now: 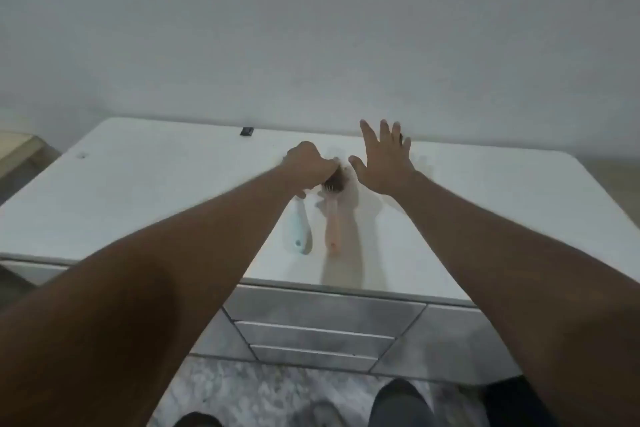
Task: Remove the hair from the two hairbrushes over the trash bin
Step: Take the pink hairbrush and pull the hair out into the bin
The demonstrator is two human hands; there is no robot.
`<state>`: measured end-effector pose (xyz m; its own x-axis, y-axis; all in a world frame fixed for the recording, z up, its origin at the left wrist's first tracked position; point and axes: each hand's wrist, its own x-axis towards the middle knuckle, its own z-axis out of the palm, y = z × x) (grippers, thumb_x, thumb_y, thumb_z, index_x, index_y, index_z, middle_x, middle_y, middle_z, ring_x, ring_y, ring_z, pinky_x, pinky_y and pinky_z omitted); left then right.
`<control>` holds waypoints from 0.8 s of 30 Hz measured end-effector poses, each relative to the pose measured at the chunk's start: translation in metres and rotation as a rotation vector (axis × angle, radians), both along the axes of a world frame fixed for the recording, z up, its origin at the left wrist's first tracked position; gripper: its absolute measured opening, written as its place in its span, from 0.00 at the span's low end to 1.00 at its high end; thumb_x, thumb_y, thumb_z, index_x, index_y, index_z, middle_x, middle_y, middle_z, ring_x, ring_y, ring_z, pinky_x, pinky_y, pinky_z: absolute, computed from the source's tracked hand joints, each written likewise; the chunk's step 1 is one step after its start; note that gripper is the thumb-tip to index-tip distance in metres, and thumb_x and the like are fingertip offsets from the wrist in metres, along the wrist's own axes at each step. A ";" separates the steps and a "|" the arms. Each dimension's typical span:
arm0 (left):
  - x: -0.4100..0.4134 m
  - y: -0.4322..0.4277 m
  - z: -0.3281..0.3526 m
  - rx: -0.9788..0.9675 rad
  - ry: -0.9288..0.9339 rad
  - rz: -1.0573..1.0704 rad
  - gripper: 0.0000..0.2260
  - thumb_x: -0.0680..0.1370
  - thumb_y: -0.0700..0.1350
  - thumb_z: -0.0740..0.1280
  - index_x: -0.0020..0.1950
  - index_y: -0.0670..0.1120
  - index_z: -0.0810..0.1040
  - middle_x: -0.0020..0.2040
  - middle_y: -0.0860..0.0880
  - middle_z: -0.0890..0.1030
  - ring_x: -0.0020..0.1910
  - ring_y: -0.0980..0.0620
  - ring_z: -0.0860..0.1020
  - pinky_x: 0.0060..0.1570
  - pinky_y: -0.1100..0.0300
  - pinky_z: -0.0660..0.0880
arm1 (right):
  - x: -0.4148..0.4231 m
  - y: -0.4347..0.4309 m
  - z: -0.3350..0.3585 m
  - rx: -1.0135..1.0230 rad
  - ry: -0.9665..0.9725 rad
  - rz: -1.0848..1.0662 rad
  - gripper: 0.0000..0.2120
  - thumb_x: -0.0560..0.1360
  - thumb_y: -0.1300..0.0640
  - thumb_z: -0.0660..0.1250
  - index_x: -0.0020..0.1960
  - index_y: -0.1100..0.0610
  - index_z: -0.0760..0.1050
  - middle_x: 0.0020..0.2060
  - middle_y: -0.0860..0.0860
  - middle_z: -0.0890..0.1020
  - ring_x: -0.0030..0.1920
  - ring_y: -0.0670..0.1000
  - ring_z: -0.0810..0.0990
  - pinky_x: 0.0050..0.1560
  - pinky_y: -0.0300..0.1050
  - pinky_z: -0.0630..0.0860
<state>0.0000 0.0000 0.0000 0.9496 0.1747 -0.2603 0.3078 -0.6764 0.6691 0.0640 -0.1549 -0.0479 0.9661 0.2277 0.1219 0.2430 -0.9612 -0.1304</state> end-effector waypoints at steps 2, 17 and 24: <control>-0.005 -0.001 -0.010 0.011 -0.016 -0.020 0.13 0.75 0.50 0.66 0.43 0.38 0.76 0.40 0.42 0.80 0.43 0.41 0.84 0.37 0.49 0.83 | -0.006 0.000 -0.010 -0.025 -0.031 -0.006 0.36 0.81 0.42 0.57 0.81 0.53 0.44 0.79 0.64 0.49 0.79 0.68 0.45 0.76 0.69 0.48; -0.050 -0.034 -0.049 0.415 -0.012 -0.239 0.13 0.75 0.45 0.72 0.53 0.37 0.79 0.45 0.42 0.84 0.43 0.45 0.85 0.50 0.49 0.82 | -0.059 -0.014 -0.053 0.025 -0.150 -0.007 0.34 0.81 0.43 0.57 0.80 0.54 0.47 0.78 0.64 0.51 0.79 0.68 0.44 0.75 0.69 0.48; -0.048 -0.020 -0.037 0.141 0.114 -0.064 0.05 0.77 0.37 0.67 0.50 0.36 0.77 0.38 0.41 0.78 0.33 0.45 0.79 0.38 0.52 0.80 | -0.067 -0.017 -0.043 0.054 -0.158 -0.051 0.34 0.81 0.42 0.56 0.80 0.52 0.47 0.79 0.63 0.51 0.79 0.67 0.45 0.76 0.68 0.47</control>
<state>-0.0485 -0.0203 -0.0365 0.9256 0.1574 -0.3441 0.3297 -0.7817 0.5294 -0.0026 -0.1720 -0.0911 0.9440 0.1680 0.2840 0.2158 -0.9654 -0.1464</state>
